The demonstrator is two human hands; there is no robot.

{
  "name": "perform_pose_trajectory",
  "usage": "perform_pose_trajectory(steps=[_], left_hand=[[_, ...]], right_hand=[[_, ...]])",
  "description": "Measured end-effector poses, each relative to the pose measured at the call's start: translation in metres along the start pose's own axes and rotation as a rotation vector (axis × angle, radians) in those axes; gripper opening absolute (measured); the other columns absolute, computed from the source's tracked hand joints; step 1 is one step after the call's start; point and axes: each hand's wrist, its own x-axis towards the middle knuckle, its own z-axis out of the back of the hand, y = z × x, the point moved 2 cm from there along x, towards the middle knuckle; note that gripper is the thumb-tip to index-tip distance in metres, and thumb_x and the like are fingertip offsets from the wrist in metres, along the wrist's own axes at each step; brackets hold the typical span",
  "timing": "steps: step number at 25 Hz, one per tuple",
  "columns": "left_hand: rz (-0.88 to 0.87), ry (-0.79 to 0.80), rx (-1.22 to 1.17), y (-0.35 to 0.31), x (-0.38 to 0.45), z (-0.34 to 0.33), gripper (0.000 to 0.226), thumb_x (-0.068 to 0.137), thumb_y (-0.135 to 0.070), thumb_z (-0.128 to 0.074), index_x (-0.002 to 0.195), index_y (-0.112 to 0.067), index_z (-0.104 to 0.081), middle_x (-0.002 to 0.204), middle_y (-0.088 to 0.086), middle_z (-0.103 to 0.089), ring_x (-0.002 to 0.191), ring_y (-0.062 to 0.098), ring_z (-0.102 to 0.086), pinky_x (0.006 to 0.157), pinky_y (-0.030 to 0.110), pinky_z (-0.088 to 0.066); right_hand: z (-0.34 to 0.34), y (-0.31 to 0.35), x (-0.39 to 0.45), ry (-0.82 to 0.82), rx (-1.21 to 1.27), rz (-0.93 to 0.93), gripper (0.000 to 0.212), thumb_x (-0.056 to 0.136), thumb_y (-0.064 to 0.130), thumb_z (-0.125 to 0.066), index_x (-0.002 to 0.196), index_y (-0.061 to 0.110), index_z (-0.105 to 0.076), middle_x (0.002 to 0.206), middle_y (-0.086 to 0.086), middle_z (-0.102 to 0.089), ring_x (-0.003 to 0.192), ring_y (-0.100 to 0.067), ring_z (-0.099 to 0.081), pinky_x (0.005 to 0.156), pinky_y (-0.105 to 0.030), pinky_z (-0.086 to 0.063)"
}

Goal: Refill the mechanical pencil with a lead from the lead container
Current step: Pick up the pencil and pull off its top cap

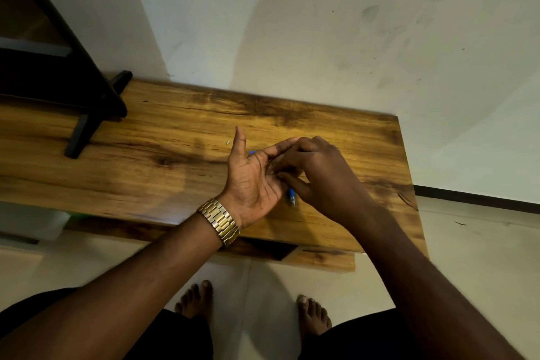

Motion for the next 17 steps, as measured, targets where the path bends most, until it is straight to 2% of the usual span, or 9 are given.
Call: perform_pose_trajectory(steps=[4, 6, 8, 10, 11, 14, 17], left_hand=[[0.023, -0.017, 0.002, 0.001, 0.001, -0.001, 0.110, 0.096, -0.088, -0.026, 0.155, 0.001, -0.053, 0.134, 0.021, -0.073, 0.114, 0.027, -0.077, 0.094, 0.034, -0.066], [0.040, -0.087, 0.096, -0.006, 0.001, -0.001, 0.099, 0.099, -0.085, -0.029, 0.151, -0.006, -0.059, 0.137, 0.018, -0.074, 0.125, 0.034, -0.072, 0.101, 0.042, -0.062], [-0.042, -0.210, 0.504, -0.019, 0.001, 0.001, 0.069, 0.104, -0.072, -0.042, 0.140, -0.020, -0.070, 0.135, 0.006, -0.078, 0.129, 0.031, -0.071, 0.103, 0.046, -0.058], [-0.258, -0.275, 1.016, -0.032, -0.002, 0.001, 0.032, 0.104, -0.053, -0.063, 0.123, -0.031, -0.077, 0.124, -0.009, -0.080, 0.119, 0.015, -0.074, 0.095, 0.036, -0.056], [-0.355, -0.281, 1.170, -0.036, -0.004, 0.001, 0.022, 0.102, -0.046, -0.071, 0.116, -0.031, -0.079, 0.118, -0.013, -0.080, 0.112, 0.007, -0.075, 0.092, 0.031, -0.057], [-0.455, -0.305, 1.230, -0.037, -0.008, -0.001, 0.015, 0.095, -0.039, -0.081, 0.107, -0.029, -0.082, 0.107, -0.017, -0.081, 0.099, 0.002, -0.077, 0.090, 0.030, -0.063], [-0.485, -0.367, 1.276, -0.036, -0.008, -0.002, 0.016, 0.093, -0.036, -0.084, 0.106, -0.027, -0.084, 0.107, -0.015, -0.082, 0.107, 0.000, -0.074, 0.095, 0.034, -0.062]], right_hand=[[-0.006, -0.003, -0.001, 0.019, -0.015, 0.017, 0.018, 0.099, 0.024, -0.076, 0.116, 0.021, -0.079, 0.117, -0.001, -0.074, 0.104, -0.020, -0.065, 0.088, -0.034, -0.052], [-0.005, -0.009, 0.001, -0.111, 0.155, -0.101, 0.010, 0.099, 0.025, -0.076, 0.108, 0.023, -0.079, 0.107, 0.005, -0.075, 0.093, -0.011, -0.068, 0.079, -0.020, -0.051], [0.001, -0.022, 0.003, -0.312, 0.421, -0.359, 0.007, 0.102, 0.031, -0.075, 0.101, 0.025, -0.079, 0.100, 0.013, -0.077, 0.085, -0.004, -0.071, 0.068, -0.009, -0.047], [0.000, -0.032, 0.002, -0.390, 0.600, -0.554, 0.011, 0.102, 0.036, -0.075, 0.101, 0.026, -0.080, 0.100, 0.015, -0.080, 0.083, -0.003, -0.073, 0.065, -0.011, -0.050], [-0.003, -0.033, 0.003, -0.379, 0.631, -0.601, 0.012, 0.102, 0.038, -0.076, 0.102, 0.027, -0.081, 0.101, 0.015, -0.080, 0.081, -0.003, -0.074, 0.065, -0.014, -0.051], [-0.011, -0.030, 0.005, -0.317, 0.607, -0.627, 0.012, 0.100, 0.041, -0.077, 0.101, 0.030, -0.082, 0.099, 0.017, -0.080, 0.082, -0.005, -0.075, 0.068, -0.021, -0.052], [-0.014, -0.021, 0.007, -0.286, 0.477, -0.571, 0.015, 0.099, 0.046, -0.076, 0.100, 0.033, -0.082, 0.097, 0.022, -0.077, 0.088, 0.003, -0.071, 0.063, -0.014, -0.045]])
